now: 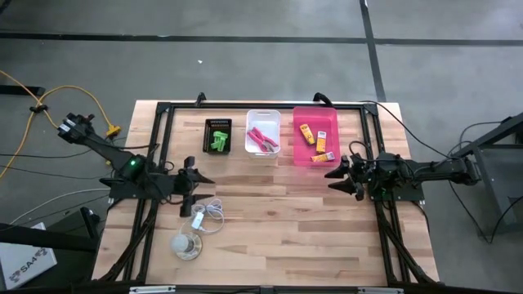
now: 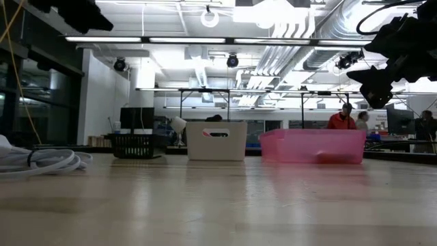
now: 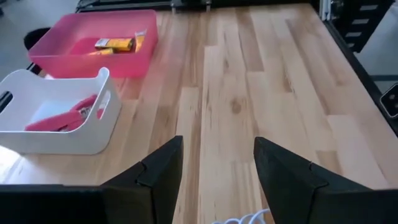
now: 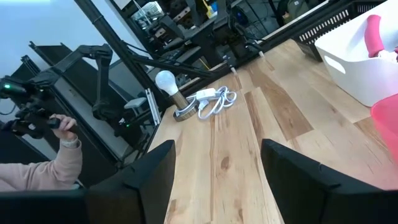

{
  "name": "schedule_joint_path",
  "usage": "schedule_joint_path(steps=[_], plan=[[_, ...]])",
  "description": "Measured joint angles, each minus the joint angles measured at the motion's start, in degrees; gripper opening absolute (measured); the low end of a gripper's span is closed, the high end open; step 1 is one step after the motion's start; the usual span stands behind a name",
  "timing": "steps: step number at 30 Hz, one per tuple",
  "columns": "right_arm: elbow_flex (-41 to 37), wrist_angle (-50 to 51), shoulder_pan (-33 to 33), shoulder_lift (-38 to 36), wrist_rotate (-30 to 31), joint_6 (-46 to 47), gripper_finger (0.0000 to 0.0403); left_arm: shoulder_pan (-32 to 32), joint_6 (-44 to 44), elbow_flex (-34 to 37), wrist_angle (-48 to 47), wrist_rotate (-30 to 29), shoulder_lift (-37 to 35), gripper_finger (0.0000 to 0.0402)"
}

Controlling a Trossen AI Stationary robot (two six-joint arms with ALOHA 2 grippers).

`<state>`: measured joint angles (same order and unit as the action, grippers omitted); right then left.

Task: Pick & Place School Supplies
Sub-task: Return to Home Position

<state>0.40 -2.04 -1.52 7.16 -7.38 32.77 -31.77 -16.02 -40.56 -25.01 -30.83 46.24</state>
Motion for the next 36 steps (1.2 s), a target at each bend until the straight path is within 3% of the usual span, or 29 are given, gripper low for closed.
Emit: schedule_joint_path(steps=[6,14,21,36], plan=[[0.0,0.0,0.0,0.0,0.0,0.0,0.0227,1.2,1.2,9.9,8.1,0.7,-6.4,0.019],[0.0,0.0,0.0,0.0,0.0,0.0,0.0227,2.4,1.8,21.5,14.3,7.4,-19.9,0.019],[-0.1,0.0,0.0,0.0,0.0,0.0,0.0227,2.2,5.6,29.2,22.6,12.3,-27.8,0.019],[-0.1,0.1,0.0,0.0,-0.1,0.0,0.0227,2.3,7.6,39.0,35.2,19.9,-32.9,0.019]])
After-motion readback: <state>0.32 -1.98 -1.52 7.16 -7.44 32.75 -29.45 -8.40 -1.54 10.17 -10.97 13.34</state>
